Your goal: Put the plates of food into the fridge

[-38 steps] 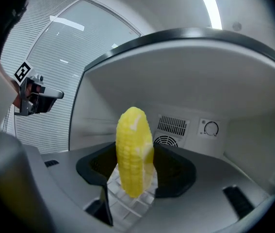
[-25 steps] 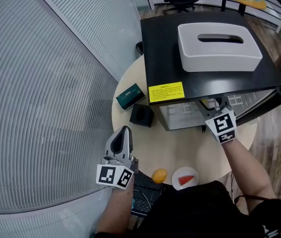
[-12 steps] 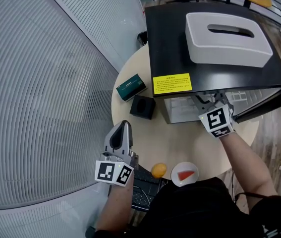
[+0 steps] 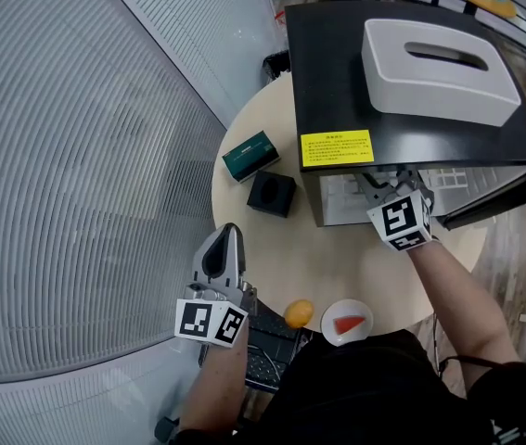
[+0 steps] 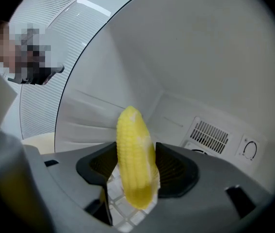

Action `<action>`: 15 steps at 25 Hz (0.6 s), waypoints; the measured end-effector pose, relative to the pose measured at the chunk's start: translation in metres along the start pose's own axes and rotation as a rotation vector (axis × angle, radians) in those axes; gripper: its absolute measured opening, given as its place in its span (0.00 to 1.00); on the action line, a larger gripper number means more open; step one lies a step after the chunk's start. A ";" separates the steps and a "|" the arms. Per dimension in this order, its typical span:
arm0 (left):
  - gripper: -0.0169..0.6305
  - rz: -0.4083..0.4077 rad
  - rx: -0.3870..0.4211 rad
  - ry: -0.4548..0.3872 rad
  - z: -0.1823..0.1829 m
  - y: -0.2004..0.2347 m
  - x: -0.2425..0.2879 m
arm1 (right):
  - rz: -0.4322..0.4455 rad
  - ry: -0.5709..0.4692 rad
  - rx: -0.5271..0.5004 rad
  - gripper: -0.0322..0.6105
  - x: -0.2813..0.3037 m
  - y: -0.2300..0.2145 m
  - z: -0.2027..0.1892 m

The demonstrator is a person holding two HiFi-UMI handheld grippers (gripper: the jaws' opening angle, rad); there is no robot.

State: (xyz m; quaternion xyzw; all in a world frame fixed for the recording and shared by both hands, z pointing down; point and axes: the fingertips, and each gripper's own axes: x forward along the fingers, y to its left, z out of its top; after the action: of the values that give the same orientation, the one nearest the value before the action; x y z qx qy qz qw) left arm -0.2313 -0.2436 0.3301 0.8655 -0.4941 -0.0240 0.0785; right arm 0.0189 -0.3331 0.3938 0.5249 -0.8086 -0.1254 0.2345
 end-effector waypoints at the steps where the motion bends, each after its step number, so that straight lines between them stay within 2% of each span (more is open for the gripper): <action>1: 0.04 0.003 -0.001 -0.001 0.000 0.001 -0.001 | 0.011 0.000 -0.006 0.42 0.002 0.002 0.001; 4: 0.04 0.014 -0.005 0.000 0.000 0.004 -0.004 | 0.048 0.015 -0.025 0.42 0.007 0.009 0.001; 8: 0.04 0.023 -0.009 0.004 -0.002 0.007 -0.007 | 0.071 0.070 -0.102 0.42 0.015 0.014 -0.008; 15: 0.04 0.037 -0.012 0.005 -0.003 0.013 -0.007 | 0.119 0.095 -0.174 0.42 0.025 0.023 -0.014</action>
State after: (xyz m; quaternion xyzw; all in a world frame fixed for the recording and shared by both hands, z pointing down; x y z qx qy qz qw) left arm -0.2453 -0.2438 0.3344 0.8557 -0.5099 -0.0236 0.0855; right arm -0.0010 -0.3454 0.4220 0.4590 -0.8123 -0.1560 0.3243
